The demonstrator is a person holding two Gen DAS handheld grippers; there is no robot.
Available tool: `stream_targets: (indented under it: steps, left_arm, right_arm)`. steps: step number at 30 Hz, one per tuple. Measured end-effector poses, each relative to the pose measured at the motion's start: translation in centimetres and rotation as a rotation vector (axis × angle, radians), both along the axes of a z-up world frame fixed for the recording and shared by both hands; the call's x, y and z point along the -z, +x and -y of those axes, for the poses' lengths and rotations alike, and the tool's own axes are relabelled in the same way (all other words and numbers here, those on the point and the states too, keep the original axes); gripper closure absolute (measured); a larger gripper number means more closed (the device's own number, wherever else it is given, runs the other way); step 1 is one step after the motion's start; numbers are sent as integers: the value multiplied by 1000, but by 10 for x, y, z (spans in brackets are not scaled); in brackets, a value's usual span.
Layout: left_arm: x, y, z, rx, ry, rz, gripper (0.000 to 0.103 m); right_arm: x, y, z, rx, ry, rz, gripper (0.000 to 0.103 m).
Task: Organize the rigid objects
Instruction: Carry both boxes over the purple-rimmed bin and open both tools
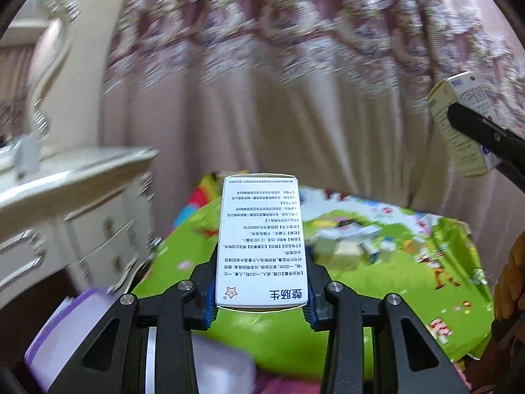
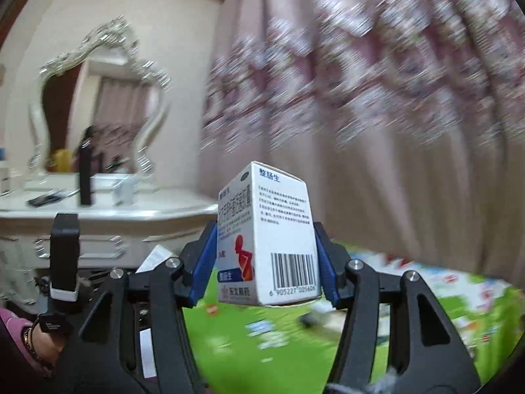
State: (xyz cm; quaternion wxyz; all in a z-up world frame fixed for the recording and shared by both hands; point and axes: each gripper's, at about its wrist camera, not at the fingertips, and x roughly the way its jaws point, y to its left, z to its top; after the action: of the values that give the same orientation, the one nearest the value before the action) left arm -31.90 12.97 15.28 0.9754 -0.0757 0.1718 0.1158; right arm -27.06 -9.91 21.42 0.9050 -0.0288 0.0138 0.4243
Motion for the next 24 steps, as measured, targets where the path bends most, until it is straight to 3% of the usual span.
stream_targets:
  steps: [9, 13, 21, 23, 24]
  left_arm:
    - [47, -44, -57, -194, -109, -175, 62]
    - [73, -53, -79, -272, -174, -299, 62]
    - [137, -62, -117, -391, -393, -544, 62]
    - [151, -64, -124, -432, -413, -606, 56]
    - [153, -66, -126, -443, -421, -622, 45]
  right_arm:
    - [48, -6, -118, -302, -220, -155, 44]
    - [73, -9, -163, -391, -352, -231, 44]
    - [164, -15, -252, -486, -683, -426, 44]
    - [183, -21, -264, -516, -739, -468, 42]
    - [189, -22, -266, -520, -753, -483, 42]
